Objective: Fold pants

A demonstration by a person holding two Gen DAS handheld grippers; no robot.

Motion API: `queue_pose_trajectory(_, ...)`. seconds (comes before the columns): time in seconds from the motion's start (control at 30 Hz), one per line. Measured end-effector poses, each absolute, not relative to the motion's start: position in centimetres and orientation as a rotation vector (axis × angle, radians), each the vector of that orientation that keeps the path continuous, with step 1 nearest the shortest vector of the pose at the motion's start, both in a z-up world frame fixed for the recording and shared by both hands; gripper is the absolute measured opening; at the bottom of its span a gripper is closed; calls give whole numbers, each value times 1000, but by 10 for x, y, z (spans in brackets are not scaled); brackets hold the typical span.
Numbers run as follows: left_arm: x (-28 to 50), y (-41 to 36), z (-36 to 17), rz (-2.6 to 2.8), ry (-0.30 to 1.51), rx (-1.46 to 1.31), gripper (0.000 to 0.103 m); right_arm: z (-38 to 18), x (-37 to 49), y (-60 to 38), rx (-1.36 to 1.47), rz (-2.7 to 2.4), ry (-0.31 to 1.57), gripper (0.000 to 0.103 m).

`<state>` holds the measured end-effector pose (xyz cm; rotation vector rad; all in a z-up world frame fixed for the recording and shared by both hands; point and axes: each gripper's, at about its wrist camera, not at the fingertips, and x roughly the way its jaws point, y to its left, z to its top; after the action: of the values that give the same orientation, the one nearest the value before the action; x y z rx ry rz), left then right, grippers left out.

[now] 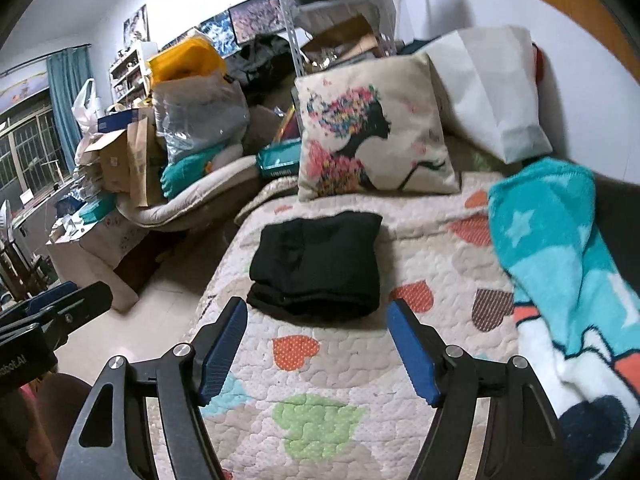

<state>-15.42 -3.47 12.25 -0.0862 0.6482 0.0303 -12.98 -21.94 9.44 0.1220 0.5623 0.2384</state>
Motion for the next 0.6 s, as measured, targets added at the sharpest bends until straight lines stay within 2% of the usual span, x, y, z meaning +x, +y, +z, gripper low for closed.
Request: queue_pose_trajectory(0.6,-167,-43,130,48,622,-60,77,97,-136,-228,155,239,551,80)
